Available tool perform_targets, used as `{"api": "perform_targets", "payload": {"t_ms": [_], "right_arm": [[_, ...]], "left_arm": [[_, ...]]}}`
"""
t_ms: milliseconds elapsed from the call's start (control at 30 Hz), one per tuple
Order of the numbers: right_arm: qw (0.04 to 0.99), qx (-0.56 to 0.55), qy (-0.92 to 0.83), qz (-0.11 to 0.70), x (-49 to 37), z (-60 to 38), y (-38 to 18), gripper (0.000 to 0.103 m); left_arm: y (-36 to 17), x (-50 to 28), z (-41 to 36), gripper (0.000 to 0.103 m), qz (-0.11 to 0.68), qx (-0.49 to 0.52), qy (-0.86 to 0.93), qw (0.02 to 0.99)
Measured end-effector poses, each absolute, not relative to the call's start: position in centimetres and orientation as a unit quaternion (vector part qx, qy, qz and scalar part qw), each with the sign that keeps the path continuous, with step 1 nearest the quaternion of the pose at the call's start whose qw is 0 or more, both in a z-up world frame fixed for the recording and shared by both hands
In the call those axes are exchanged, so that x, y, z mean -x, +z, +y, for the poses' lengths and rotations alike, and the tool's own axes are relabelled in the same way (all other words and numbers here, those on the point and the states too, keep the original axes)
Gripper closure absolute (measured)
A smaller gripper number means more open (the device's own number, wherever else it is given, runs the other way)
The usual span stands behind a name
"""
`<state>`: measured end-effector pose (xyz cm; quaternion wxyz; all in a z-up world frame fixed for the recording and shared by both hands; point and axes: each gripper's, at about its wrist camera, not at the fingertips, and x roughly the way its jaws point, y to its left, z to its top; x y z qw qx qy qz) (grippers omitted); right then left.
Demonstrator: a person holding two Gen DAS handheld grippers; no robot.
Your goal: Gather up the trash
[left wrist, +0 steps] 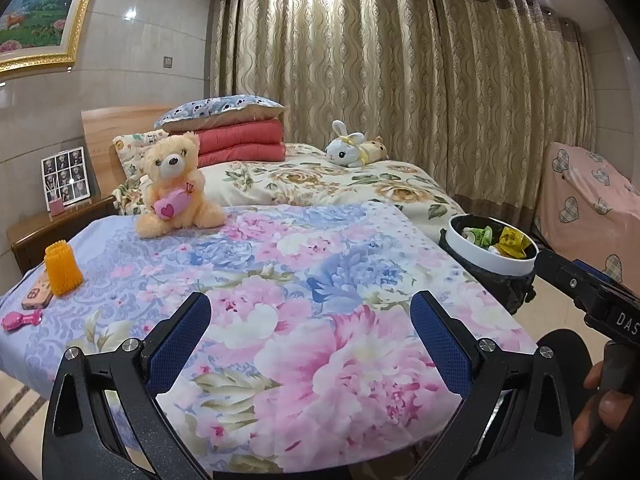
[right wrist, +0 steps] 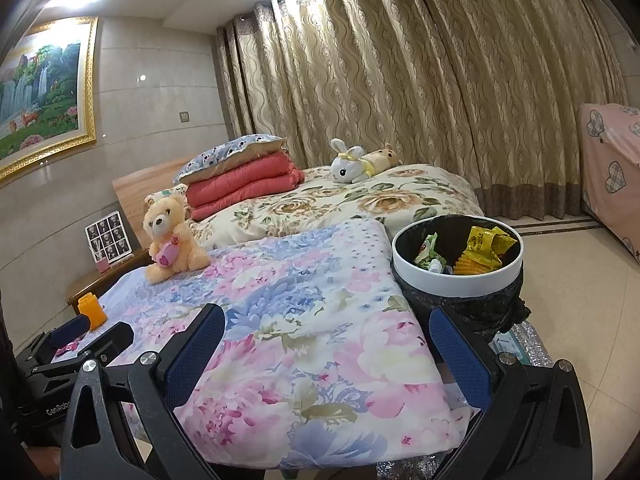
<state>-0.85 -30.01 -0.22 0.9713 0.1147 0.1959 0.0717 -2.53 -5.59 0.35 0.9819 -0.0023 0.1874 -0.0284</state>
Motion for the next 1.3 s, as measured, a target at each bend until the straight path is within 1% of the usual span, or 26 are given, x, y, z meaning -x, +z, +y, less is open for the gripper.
{"api": "perform_targets", "payload": {"t_ms": [1300], "right_arm": [[0.970,-0.114,0.077,0.201,0.84,-29.72,-0.38,0.000]], "left_arm": [[-0.10,2.52,-5.50,0.001,0.190,0.007,-0.030,0.981]]}}
